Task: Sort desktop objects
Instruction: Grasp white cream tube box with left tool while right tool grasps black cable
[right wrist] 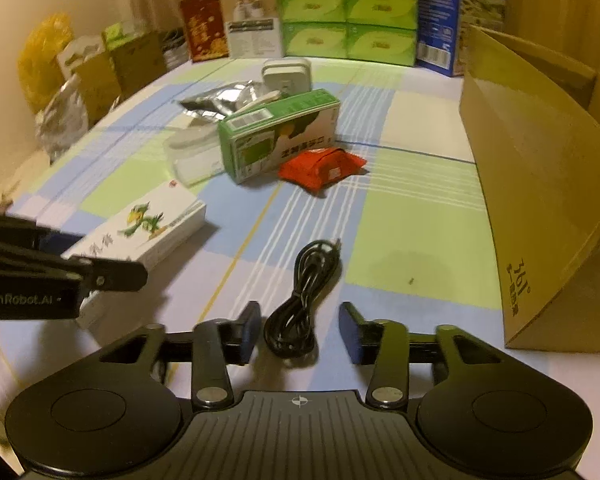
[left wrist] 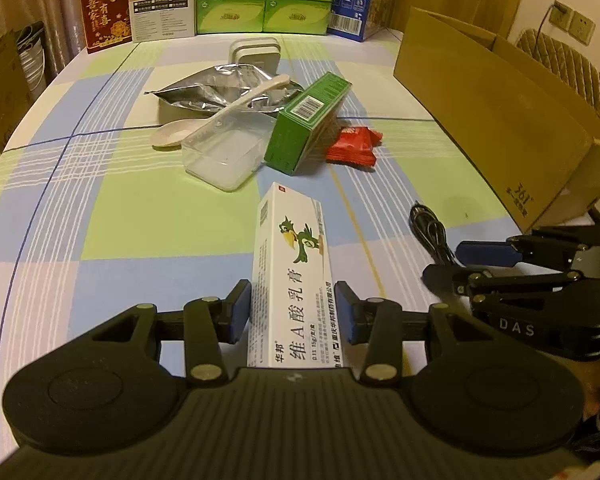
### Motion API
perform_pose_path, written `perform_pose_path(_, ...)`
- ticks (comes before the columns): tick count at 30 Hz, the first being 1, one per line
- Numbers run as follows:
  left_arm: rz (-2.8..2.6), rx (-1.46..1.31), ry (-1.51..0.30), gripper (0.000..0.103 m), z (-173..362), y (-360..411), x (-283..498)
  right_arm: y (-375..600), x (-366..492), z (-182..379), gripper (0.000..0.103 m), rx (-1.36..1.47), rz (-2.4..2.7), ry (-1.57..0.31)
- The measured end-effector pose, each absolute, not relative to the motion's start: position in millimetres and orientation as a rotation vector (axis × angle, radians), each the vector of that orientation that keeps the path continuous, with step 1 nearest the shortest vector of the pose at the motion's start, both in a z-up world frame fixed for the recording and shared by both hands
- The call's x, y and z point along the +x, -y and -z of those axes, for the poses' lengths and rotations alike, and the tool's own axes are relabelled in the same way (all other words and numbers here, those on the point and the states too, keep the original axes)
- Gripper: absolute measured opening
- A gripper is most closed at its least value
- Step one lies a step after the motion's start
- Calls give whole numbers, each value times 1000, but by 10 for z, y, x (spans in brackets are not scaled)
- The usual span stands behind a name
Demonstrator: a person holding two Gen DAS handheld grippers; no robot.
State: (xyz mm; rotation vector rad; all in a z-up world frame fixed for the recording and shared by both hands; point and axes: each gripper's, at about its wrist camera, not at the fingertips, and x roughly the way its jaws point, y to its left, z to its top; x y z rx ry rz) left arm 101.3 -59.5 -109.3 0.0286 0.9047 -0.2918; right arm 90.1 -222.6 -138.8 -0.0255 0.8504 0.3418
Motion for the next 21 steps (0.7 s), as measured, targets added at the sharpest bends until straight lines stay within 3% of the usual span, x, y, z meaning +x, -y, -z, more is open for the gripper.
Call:
perform_pose_path(12,289,-12,-908,39,1147,577,1142,2120,1016,1436,41,-72,-324,-803)
perform_pose_path(17,282,22,-906,39,1196,635,1192,2083,1022,1439,21,-101,-329,-801)
perform_pose_path(21,274,31,-914,39,1239,664,1241,2086,1026,1436,20,-106,-327,-801)
